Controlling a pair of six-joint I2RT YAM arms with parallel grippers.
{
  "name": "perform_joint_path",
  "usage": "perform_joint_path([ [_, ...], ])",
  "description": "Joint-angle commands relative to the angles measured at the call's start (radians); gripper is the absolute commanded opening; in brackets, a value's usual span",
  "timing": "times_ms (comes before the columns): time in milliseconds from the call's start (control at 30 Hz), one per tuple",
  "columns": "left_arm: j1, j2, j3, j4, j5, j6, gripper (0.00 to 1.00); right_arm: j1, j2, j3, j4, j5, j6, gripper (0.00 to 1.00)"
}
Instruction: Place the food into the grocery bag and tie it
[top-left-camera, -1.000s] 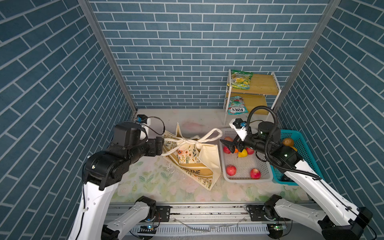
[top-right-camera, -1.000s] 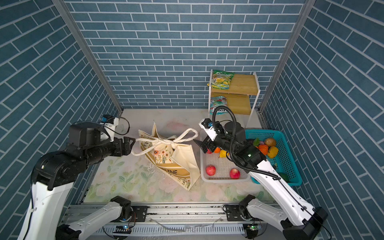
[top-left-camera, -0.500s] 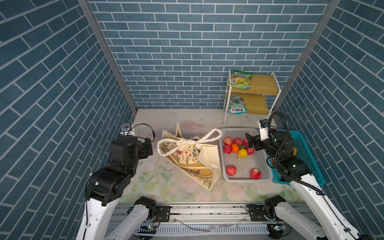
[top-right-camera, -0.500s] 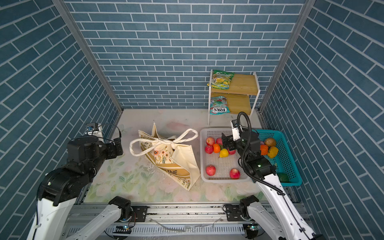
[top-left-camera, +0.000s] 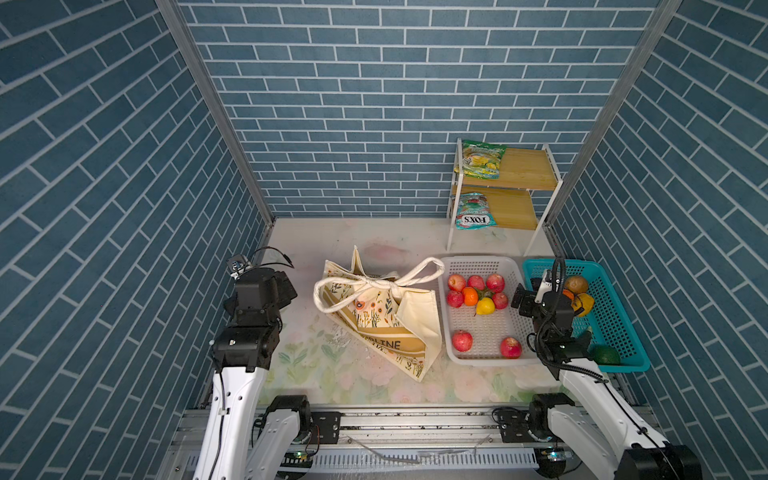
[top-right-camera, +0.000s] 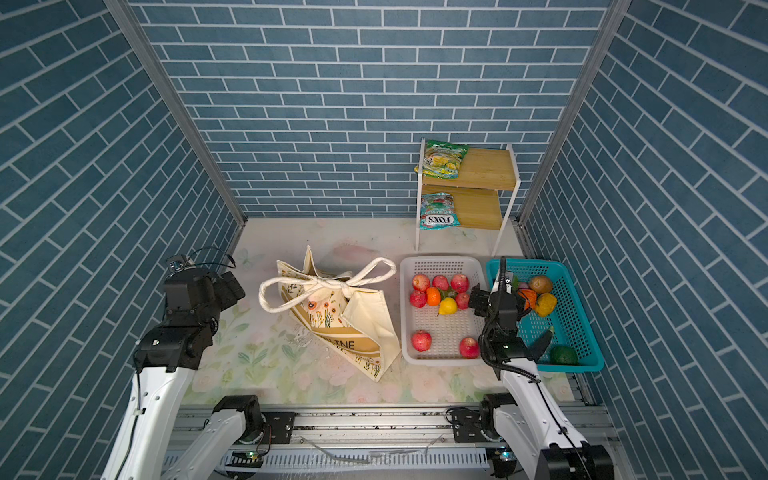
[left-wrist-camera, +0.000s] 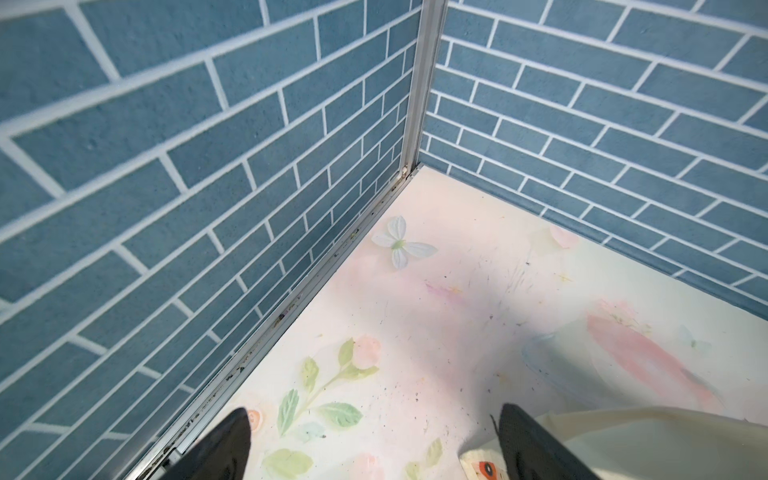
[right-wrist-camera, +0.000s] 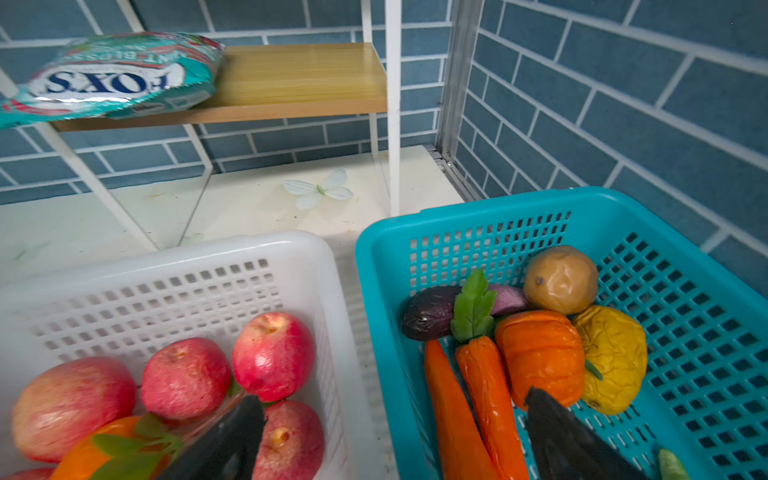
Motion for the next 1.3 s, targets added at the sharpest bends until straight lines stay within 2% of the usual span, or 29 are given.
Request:
perform_joint_path([
  [0, 0.012, 0.019, -0.096, 0.117, -0.049, -0.043, 0.95, -0.024, 0.081, -0.037, 0.240, 0.060, 0.025, 0.98],
  [133, 0.012, 0.041, -0.243, 0.261, -0.086, -0.061, 0.94, -0.050, 0.254, -0.085, 0.467, 0.093, -0.037, 0.98],
  [333, 0.009, 0.062, -0.457, 0.555, -0.145, -0.049, 0.94, -0.100, 0.576, -0.120, 0.863, 0.023, -0.072, 0.99],
  [400, 0.007, 0.064, -0.511, 0.644, -0.158, -0.055, 0.94, -0.102, 0.546, -0.078, 0.732, -0.014, -0.074, 0.99],
  [500, 0.003, 0.091, -0.560, 0.755, -0.161, -0.028, 0.94, -0.109, 0.584, -0.062, 0.733, -0.073, -0.083, 0.99],
  [600, -0.014, 0.135, -0.598, 0.872, -0.161, 0.022, 0.95, -0.115, 0.670, -0.080, 0.860, -0.089, -0.091, 0.99],
  [633, -0.017, 0.149, -0.615, 0.923, -0.158, 0.039, 0.95, -0.118, 0.636, -0.069, 0.780, -0.090, -0.077, 0.99],
  [767, -0.024, 0.227, -0.700, 1.186, -0.112, 0.090, 0.95, -0.134, 0.649, -0.047, 0.767, -0.131, -0.077, 0.98],
  [933, -0.033, 0.382, -0.727, 1.412, -0.054, 0.161, 0.95, -0.146, 0.642, -0.046, 0.751, -0.148, -0.067, 0.96],
  [1000, -0.041, 0.408, -0.690, 1.389, -0.044, 0.200, 0.95, -0.147, 0.647, -0.050, 0.763, -0.150, -0.069, 0.94],
  [1067, -0.042, 0.445, -0.665, 1.402, -0.016, 0.241, 0.95, -0.147, 0.651, -0.050, 0.771, -0.151, -0.070, 0.99],
  [1200, -0.042, 0.485, -0.620, 1.381, 0.045, 0.287, 0.94, -0.146, 0.644, -0.049, 0.760, -0.148, -0.069, 0.99],
  [1267, -0.042, 0.520, -0.621, 1.437, 0.065, 0.317, 0.94, -0.146, 0.646, -0.050, 0.767, -0.148, -0.070, 0.99],
])
